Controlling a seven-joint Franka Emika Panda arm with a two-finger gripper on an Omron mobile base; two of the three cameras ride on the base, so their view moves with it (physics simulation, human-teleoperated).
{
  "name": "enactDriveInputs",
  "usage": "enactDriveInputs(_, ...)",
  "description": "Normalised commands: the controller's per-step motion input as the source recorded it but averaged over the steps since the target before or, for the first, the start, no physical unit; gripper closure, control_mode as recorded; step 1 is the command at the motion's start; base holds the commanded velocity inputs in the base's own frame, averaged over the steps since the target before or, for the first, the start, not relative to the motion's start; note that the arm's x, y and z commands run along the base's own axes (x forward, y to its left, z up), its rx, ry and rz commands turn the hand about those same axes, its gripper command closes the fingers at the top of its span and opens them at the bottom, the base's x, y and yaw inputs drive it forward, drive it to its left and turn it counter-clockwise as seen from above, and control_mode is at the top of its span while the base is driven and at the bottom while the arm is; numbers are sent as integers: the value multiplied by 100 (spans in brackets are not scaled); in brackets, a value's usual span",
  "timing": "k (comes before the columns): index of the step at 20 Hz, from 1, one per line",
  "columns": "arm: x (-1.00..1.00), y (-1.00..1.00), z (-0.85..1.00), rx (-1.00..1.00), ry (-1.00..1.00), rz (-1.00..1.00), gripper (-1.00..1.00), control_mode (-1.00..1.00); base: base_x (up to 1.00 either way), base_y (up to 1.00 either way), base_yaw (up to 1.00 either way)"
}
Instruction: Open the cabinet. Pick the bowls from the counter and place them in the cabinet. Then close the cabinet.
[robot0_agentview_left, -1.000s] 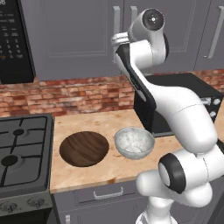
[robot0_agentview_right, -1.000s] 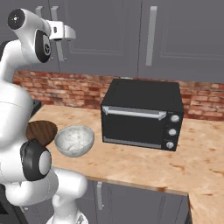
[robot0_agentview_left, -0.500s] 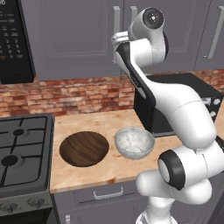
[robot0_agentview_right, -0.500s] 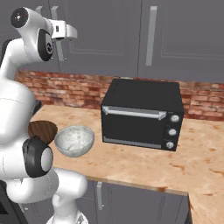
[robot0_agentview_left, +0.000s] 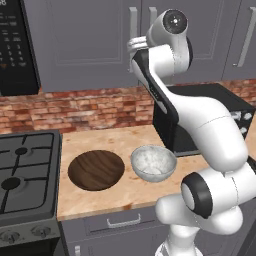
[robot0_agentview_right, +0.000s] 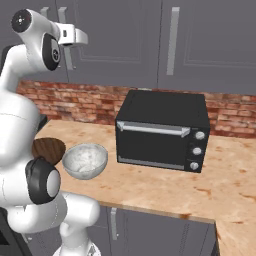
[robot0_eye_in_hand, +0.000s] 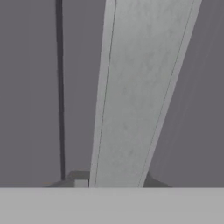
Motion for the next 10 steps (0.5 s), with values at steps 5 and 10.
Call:
enactDriveInputs(5,0,0,-13,0,0,0,100,-100,0,0,0)
enactDriveInputs(10,-18,-1,-4,0,0,0,100,-100,0,0,0)
